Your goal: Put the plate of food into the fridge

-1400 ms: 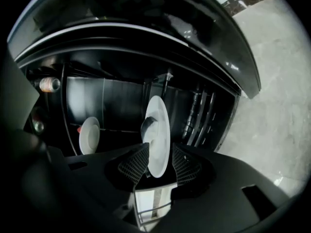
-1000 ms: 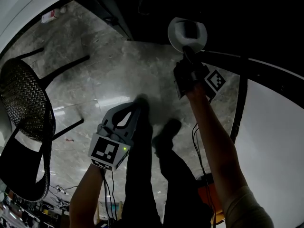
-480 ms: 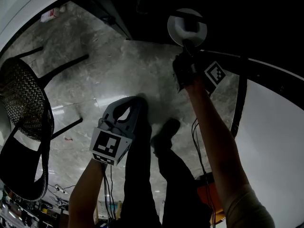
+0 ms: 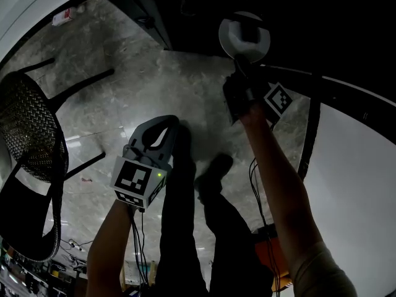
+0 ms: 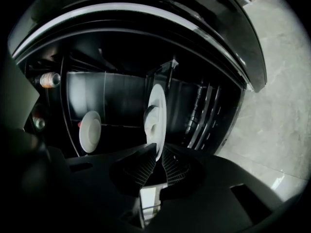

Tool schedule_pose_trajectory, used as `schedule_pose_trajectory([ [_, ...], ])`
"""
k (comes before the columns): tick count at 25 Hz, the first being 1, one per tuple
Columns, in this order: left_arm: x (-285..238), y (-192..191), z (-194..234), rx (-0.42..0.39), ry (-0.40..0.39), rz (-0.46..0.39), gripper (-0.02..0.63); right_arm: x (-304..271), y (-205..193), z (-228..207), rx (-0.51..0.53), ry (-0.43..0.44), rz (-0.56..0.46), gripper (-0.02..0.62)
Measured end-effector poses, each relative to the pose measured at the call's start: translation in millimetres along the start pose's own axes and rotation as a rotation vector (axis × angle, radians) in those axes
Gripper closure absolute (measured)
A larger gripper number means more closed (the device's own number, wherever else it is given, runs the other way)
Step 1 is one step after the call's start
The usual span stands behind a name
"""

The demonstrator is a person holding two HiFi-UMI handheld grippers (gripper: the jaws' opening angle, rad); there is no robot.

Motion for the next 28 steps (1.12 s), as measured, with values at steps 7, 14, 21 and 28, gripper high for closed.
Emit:
schedule_pose_trajectory([
  [7,3,-13,0,0.007,-0.013,0.023,0.595,-4,9,-4,-0.009,-0.010,-0.036,0.558],
  [14,5,-17,1,0.001,-0.007,0.033,0.595,-11,17,0,0.027,-0.003,-0.013,0.555],
  [21,4,-14,-2,-0.010,-0.023,0.034,0.595,-5,10,0,0.077,0.025,0.061,0.479],
  [28,5,-17,-1,-0.009,-0.016,0.038,0.594,-14,11,7,0.122,-0.018,0.053,0.543],
])
Point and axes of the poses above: the fingertips, and each gripper's own axes: x backward along the fingers, z to its left, y out of its top, the point moved 10 cm from there along x, backward along the fingers, and after that the axes turned 15 degrees about x, right-handed, at the moved point
